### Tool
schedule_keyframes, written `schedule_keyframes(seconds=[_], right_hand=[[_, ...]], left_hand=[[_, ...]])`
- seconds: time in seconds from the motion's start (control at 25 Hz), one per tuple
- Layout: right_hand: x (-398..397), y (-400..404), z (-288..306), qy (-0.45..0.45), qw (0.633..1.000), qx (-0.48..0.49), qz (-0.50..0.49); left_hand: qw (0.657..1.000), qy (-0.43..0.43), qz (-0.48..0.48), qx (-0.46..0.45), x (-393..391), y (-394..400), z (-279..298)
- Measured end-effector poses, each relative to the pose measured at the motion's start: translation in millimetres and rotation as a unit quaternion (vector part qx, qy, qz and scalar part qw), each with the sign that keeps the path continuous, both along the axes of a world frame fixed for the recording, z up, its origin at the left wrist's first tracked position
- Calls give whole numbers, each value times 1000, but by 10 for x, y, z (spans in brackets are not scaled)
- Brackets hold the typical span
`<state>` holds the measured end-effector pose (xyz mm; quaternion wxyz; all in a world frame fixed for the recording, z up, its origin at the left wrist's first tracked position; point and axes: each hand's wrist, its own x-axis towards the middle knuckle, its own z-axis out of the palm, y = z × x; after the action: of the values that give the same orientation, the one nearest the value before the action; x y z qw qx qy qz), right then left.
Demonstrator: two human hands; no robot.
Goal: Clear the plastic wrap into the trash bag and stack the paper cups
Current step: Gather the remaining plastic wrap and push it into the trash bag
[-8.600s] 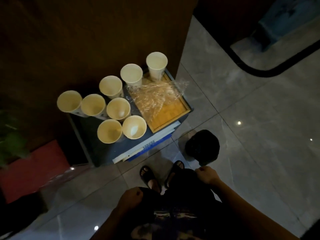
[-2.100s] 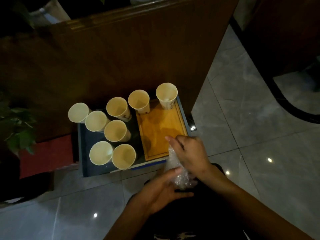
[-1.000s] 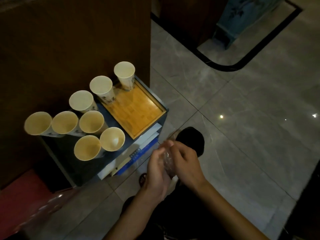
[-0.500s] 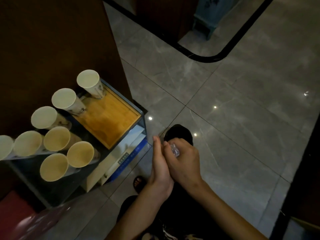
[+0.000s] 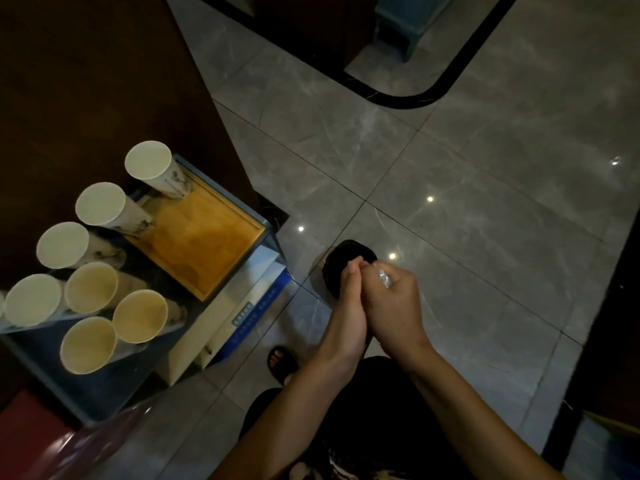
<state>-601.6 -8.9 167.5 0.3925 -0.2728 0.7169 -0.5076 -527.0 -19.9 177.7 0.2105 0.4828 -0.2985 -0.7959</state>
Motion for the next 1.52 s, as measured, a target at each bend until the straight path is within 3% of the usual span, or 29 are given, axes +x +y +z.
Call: schedule_keyframes(seconds=[0.16, 0.28, 0.64, 0.96, 1.04, 1.28, 1.52], right_hand=[[-102, -30, -12, -80, 995, 28, -53], [-142, -50, -25, -139, 985, 37, -98], [-112, -105, -3, -17, 994, 11, -110], [-164, -117, -272, -39, 995, 31, -87], [-189, -112, -369, -32, 996, 51, -73], [-286, -144, -825, 26, 987, 157, -10], [-291, -237, -1451, -26, 974, 220, 55]], left_hand=[[998, -23, -58, 1, -28, 120, -19], [999, 27, -5, 43, -53, 155, -14], [980, 122, -26, 153, -69, 33, 68], [986, 103, -24, 133, -80, -55, -99], [990, 80, -43, 107, -76, -86, -165], [990, -105, -95, 0, -148, -265, -655], [970, -207, -113, -58, -155, -591, -1295]])
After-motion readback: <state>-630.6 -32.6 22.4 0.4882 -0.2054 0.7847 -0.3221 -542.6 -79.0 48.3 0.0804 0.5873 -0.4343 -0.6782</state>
